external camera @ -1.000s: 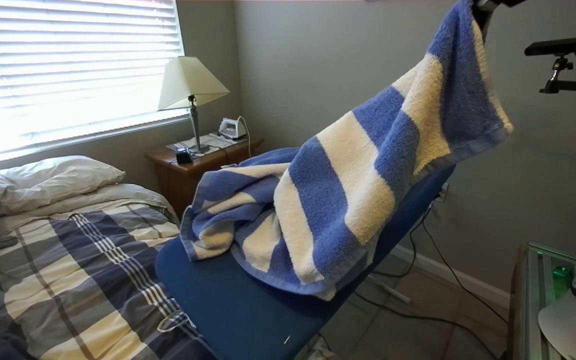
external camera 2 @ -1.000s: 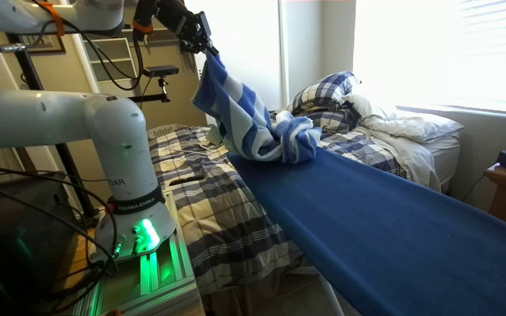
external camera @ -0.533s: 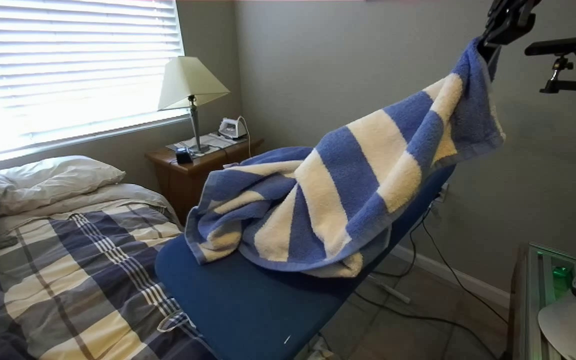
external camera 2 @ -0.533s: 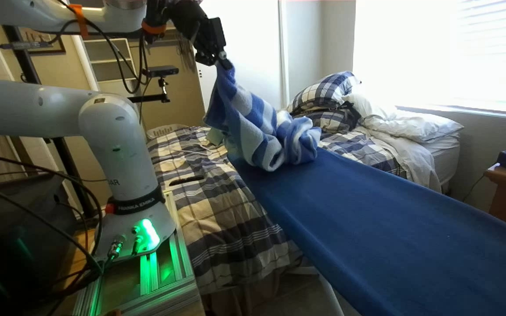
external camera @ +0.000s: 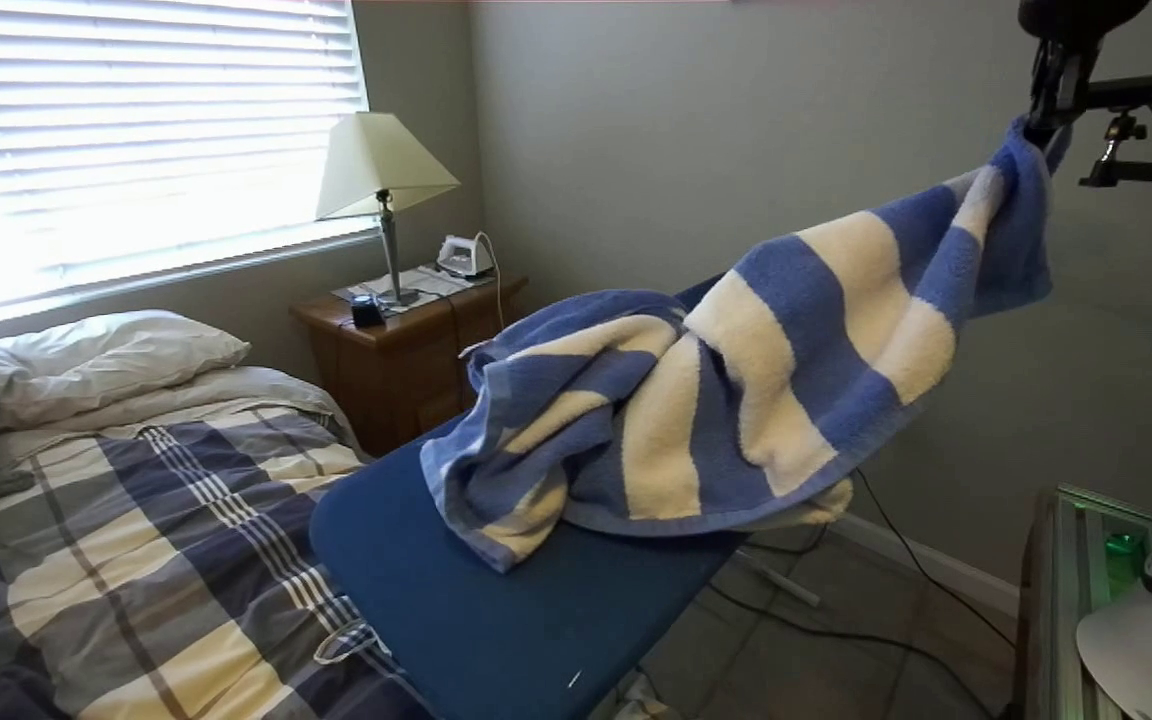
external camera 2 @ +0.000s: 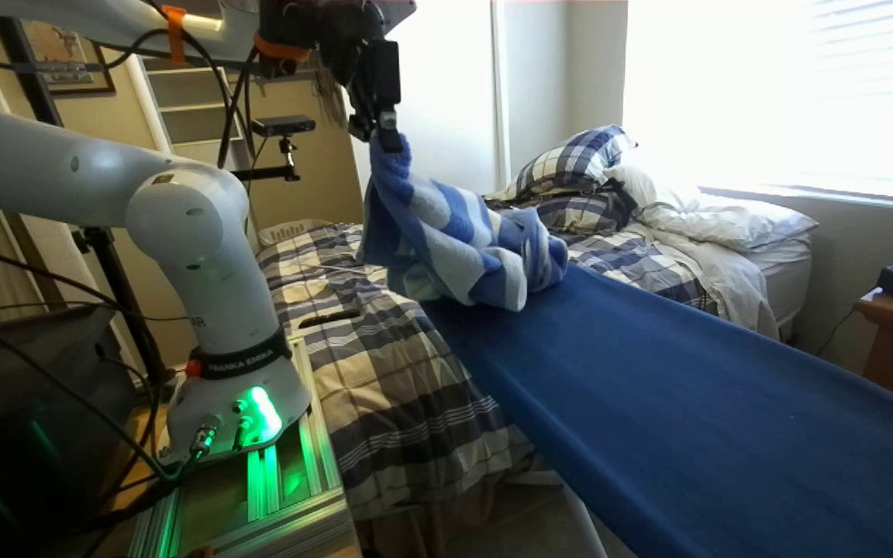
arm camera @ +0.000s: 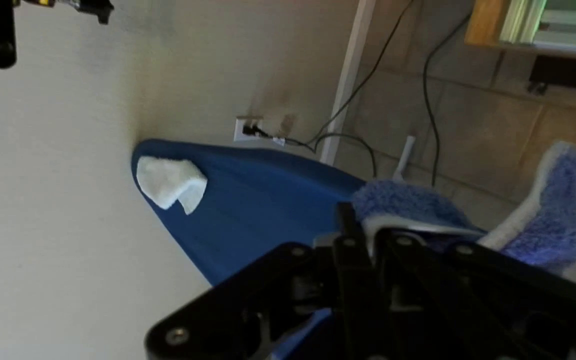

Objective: Lay the towel over the ironing boarding

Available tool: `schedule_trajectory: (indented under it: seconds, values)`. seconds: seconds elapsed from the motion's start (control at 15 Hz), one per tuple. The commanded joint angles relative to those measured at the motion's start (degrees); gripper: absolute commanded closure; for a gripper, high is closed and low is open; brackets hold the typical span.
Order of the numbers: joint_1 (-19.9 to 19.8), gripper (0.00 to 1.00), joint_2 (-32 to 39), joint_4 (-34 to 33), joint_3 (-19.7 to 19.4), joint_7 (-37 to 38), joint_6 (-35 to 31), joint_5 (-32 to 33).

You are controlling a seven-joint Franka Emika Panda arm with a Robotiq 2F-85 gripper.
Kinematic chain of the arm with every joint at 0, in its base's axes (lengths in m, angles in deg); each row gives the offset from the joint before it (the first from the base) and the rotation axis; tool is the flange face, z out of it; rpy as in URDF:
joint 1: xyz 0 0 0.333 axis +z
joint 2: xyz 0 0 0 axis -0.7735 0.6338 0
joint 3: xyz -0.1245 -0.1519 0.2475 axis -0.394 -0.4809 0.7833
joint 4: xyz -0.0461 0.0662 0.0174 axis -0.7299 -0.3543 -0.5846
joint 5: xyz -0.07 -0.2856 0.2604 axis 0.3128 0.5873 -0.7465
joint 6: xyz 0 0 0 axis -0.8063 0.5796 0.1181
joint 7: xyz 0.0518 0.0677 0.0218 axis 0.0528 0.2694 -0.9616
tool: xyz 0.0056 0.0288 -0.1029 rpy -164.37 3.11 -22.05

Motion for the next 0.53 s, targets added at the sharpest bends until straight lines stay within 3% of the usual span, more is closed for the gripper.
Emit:
schedule_trajectory:
  seconds: [0.0,0.07,0.13,0.2,0.47]
  values:
    - [-0.24,0.99,7.19,-0.21,-3.19,0.92,3.93,7.58]
    - [0.05,0.99,9.94,-0.2,-4.71,0.6,3.71,9.58]
    - [0.93,0.7,11.74,-0.16,-6.98,0.54,1.78,10.45]
    - [1.76,0.68,13.26,-0.04,-8.58,2.0,-1.3,11.24]
    - [5.64,0.42,15.61,-0.04,-9.61,5.96,-11.41,7.61]
